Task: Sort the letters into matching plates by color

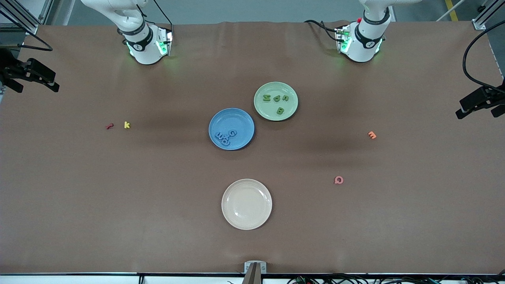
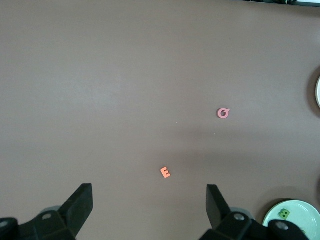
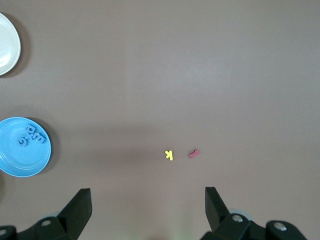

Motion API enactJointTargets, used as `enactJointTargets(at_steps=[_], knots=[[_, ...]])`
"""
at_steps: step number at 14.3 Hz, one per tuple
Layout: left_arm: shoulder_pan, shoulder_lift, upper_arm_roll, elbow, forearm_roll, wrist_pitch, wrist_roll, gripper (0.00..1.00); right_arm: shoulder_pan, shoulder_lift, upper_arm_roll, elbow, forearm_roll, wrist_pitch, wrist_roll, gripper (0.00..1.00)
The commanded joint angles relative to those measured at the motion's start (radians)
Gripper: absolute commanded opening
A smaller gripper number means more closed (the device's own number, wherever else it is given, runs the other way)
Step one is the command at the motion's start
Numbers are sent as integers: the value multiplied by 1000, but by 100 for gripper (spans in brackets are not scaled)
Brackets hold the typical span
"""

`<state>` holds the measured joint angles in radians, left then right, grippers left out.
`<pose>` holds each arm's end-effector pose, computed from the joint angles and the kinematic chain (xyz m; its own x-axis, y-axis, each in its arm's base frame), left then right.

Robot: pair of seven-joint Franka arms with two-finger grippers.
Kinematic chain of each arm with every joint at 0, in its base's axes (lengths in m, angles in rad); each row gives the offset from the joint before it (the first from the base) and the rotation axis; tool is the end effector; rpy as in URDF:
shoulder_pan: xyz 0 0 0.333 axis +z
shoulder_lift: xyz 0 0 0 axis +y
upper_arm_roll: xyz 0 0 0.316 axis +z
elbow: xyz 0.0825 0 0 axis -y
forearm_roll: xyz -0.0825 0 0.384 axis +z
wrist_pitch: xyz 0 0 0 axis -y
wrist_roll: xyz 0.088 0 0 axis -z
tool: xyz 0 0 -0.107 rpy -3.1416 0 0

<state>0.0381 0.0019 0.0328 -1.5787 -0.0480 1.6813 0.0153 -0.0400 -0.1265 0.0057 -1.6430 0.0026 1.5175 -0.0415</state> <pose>0.5651 0.0355 0.6301 0.9930 0.0605 0.1011 0.0560 -0.9974 0.0464 0.5088 -0.0170 0.6532 1.0000 0.0073 0.0011 0.0073 -1.0000 -0.0018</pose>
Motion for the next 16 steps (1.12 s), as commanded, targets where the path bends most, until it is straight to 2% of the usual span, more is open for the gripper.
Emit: enactJointTargets(at_steps=[1,12,16], knots=[[-7,-14,2,-7,13,-14,-5,100,-12,-8,5,-6,8,0,-11,100],[-12,-22,-1,0,17,-28,28,100,-12,-8,5,-6,10,-3,-11,100],[-10,-26,-27,3,19,-29,23,100,-12,-7,5,-8,10,-3,-11,100]])
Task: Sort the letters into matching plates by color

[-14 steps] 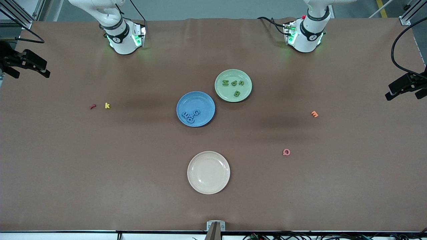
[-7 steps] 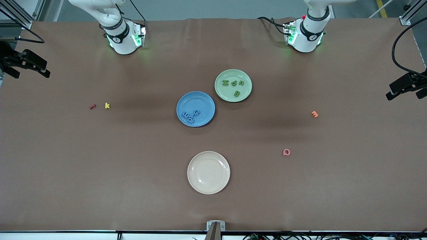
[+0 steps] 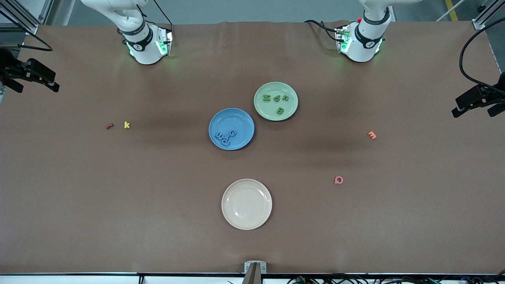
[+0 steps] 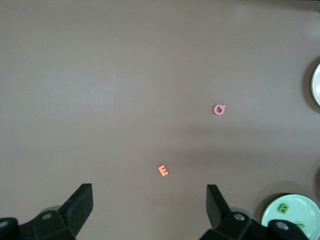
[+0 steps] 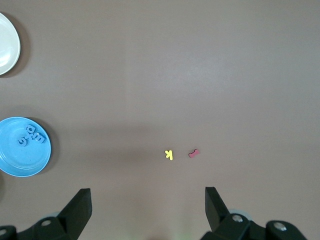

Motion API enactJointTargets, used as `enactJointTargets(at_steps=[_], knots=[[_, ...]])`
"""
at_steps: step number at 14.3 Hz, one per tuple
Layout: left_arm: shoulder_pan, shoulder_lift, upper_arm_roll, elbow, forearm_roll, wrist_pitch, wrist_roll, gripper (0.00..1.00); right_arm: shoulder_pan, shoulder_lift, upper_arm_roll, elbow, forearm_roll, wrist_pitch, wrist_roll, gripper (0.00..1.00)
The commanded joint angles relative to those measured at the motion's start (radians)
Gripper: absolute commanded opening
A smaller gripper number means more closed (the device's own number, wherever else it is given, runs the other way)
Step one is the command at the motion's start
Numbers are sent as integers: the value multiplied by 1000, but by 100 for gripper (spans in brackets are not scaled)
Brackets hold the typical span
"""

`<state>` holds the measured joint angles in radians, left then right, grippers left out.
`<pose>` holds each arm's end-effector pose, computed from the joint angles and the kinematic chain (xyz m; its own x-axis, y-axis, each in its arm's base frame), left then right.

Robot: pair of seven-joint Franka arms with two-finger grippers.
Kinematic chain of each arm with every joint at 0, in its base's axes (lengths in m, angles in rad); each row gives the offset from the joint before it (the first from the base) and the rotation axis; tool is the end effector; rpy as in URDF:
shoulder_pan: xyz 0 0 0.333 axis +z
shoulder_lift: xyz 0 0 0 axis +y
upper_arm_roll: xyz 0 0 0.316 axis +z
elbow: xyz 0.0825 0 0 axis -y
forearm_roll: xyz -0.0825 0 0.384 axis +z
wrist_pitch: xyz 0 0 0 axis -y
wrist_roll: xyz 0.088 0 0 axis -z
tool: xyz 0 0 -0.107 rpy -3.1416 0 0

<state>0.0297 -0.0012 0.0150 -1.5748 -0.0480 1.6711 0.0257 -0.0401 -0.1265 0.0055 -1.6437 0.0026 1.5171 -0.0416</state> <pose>0.5640 0.0205 0.6327 0.9949 0.0236 0.0984 0.0192 -0.9988 0.0455 0.5087 -0.0171 0.6528 1.0000 0.0071 0.0000 0.0071 -1.0000 -0.0019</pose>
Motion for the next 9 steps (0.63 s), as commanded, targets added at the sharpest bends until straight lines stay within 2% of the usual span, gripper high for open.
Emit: enactJointTargets(at_steps=[1,9], knots=[[-4,-25,-10,-2,19,-19,13,100,-12,-9,5,-7,10,-3,-11,100],[-2,-25,-17,12,17,-25,13,100,-12,-7,5,-5,10,-6,-11,100]])
